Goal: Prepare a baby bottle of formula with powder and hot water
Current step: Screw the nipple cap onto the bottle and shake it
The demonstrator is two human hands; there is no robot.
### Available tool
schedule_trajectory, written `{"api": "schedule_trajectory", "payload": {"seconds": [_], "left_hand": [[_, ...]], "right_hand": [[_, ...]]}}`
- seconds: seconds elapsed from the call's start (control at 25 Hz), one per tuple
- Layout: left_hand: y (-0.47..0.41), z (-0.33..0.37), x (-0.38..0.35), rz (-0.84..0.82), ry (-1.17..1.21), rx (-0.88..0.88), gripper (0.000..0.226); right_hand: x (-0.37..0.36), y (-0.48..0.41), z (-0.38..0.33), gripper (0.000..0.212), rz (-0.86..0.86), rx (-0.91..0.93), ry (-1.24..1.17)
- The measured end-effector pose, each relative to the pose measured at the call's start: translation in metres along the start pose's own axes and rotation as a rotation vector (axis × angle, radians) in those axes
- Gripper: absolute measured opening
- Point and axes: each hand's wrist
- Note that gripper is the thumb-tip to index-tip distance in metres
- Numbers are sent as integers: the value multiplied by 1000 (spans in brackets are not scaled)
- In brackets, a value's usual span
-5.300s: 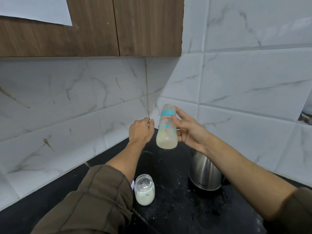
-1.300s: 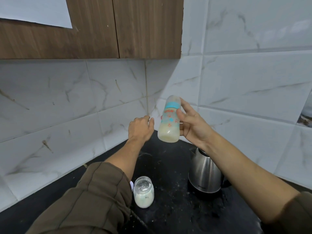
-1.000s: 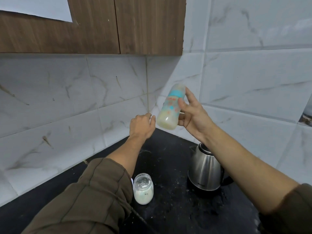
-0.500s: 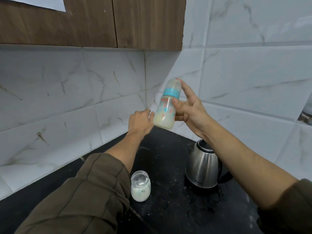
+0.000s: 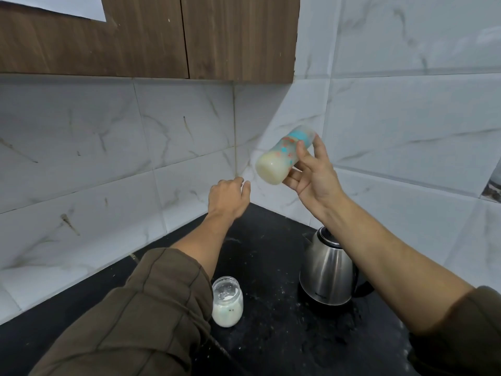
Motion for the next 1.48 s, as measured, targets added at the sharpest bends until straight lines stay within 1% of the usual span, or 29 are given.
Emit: {"api": "schedule_trajectory", "payload": {"seconds": [0.12, 0.16, 0.2, 0.28, 0.32, 0.36, 0.4, 0.48, 0.52, 0.56, 0.64, 0.68, 0.72, 0.76, 0.84, 0.88, 0.92, 1.0, 1.04, 1.08, 1.12, 1.2, 1.24, 1.28, 1.32, 1.4, 1.44, 1.48], "left_hand": [[-1, -5, -2, -46, -64, -29, 29], [-1, -6, -2, -52, -66, -27, 29], [-1, -5, -1, -41, -56, -25, 30], [1, -3, 1, -9, -5, -3, 37], [2, -3, 2, 0, 10, 8, 40], [2, -4, 2, 1, 3, 7, 40], [1, -5, 2, -10, -28, -3, 36], [1, -7, 2, -37, -77, -23, 30], [0, -8, 2, -40, -68, -23, 30], [0, -8, 2, -31, -45, -19, 31], [0, -8, 0, 4, 13, 1, 36], [1, -8, 0, 17, 29, 9, 40], [1, -8, -1, 24, 36, 12, 42], [1, -9, -1, 32, 35, 5, 42], [-1, -9, -2, 18, 2, -18, 36], [-1, -9, -1, 4, -20, -27, 33], [-1, -8, -1, -1, -33, -29, 33], [1, -5, -2, 7, 0, -17, 36], [2, -4, -2, 19, 18, -14, 39], [2, -3, -2, 28, 20, -20, 40], [3, -3, -1, 22, 12, -28, 38], [1, -6, 0, -2, -16, -49, 32], [0, -7, 1, -5, -19, -50, 31], [0, -7, 2, -4, -12, -40, 32], [1, -7, 3, 5, -1, -29, 34], [3, -6, 2, 23, 28, -5, 41], [4, -5, 2, 25, 34, -1, 43], [3, -5, 2, 27, 31, -7, 43]], "right_hand": [[2, 11, 6, 71, -257, -48, 251], [0, 14, 7, 73, -282, -37, 279], [-1, 10, 7, 74, -228, -18, 240], [-3, 2, 4, 69, -42, 10, 37], [-3, 0, 4, 65, 1, 6, -30], [-2, 0, 4, 63, -16, -11, -29], [0, 3, 6, 64, -83, -44, 23], [2, 12, 12, 77, -254, -104, 145], [3, 14, 14, 81, -286, -106, 161], [4, 12, 13, 82, -262, -92, 134], [6, 5, 11, 90, -122, -48, 13], [8, 2, 10, 95, -59, -45, -44], [9, 1, 9, 97, -34, -57, -72], [10, 1, 8, 92, -59, -75, -59], [10, 5, 11, 76, -156, -97, 65], [8, 8, 11, 71, -200, -103, 117], [6, 7, 11, 68, -204, -102, 125], [2, 5, 9, 63, -89, -73, 30], [1, 4, 8, 63, -25, -67, -28], [2, 4, 7, 65, -6, -73, -46], [3, 5, 8, 68, -38, -91, -19], [6, 10, 11, 77, -173, -117, 107], [7, 12, 12, 80, -208, -112, 146], [7, 13, 11, 80, -203, -96, 148], [6, 11, 11, 79, -144, -75, 107], [6, 5, 11, 74, 25, -54, -69], [7, 4, 11, 71, 67, -58, -135], [7, 5, 11, 70, 51, -66, -139]]}}
Point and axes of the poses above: each hand's wrist, its own y-axis away from the middle knuckle, its own x-axis out of the back of the hand, z = x × y, and after that the axes turned 2 degrees about z, right-handed
